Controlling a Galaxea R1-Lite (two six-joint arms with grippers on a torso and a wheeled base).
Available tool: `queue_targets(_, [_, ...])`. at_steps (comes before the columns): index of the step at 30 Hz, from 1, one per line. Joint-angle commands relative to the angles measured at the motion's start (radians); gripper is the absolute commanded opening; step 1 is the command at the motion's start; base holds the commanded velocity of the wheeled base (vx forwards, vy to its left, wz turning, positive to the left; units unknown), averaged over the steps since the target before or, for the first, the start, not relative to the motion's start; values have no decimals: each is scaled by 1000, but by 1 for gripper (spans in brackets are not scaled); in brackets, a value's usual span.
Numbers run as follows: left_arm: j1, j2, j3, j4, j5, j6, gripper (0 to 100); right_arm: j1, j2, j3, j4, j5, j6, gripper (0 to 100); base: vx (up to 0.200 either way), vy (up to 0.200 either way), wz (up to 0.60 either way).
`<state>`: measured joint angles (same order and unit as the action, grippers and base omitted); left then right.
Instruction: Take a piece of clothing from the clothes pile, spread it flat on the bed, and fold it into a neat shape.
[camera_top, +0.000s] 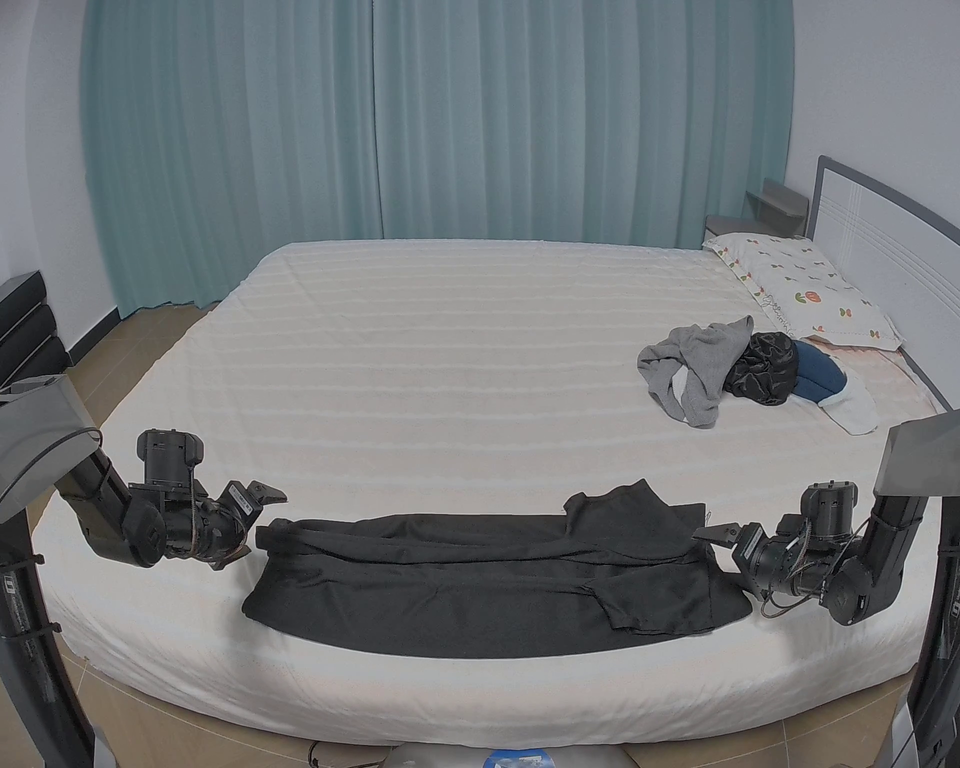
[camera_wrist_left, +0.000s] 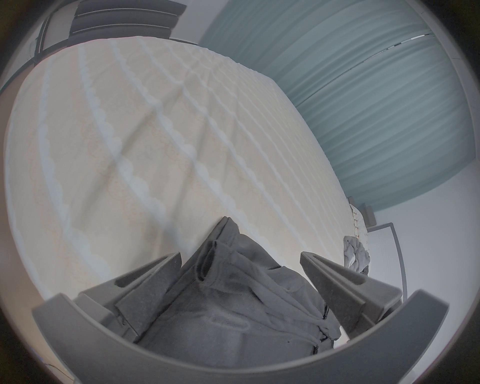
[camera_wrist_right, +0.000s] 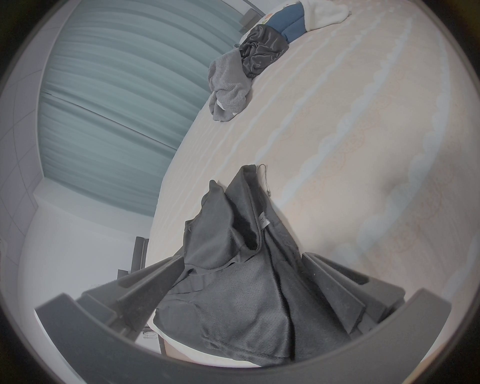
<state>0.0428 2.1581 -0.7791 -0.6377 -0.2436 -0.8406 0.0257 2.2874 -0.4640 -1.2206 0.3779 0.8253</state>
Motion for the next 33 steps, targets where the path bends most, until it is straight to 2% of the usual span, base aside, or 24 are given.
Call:
queue_targets(1, [-26, 52, -42, -2, 24, -8, 100, 29, -5, -5, 0, -25, -2, 100, 0, 0, 0])
queue_targets(4, [-32, 72, -54, 0, 43, -6, 100, 34, -13, -5, 0, -28, 0, 100, 0, 0, 0])
queue_targets(5, [-35, 83, -58, 0, 55, -6, 0, 36, -23, -5, 1, -30, 0, 100, 0, 0, 0])
queue_targets(8, [-38, 82, -60, -2, 67, -6, 0, 39, -54, -1, 10, -30, 0, 100, 0, 0, 0])
queue_targets(10, [-38, 75, -54, -2, 73, -6, 0, 57, -95, -4, 16, -33, 31, 100, 0, 0, 0])
queue_targets(14, [-40, 39, -46, -4, 112, -8, 0, 108, -143, -31, 69, -97, 109, 100, 0, 0, 0])
queue_targets(17, [-41, 28, -48, -4, 129, -8, 0, 125, -146, -56, 105, -125, 112, 100, 0, 0, 0])
queue_targets(20, [-57, 14, -43, -4, 139, -8, 0, 157, -112, -122, 190, -182, 120, 100, 0, 0, 0])
queue_targets(24, [-67, 17, -42, -4, 139, -9, 0, 163, -88, -162, 222, -214, 135, 100, 0, 0, 0])
queue_targets(33, [-69, 16, -38, -2, 139, -11, 0, 157, -100, -193, 316, -241, 138, 100, 0, 0, 0])
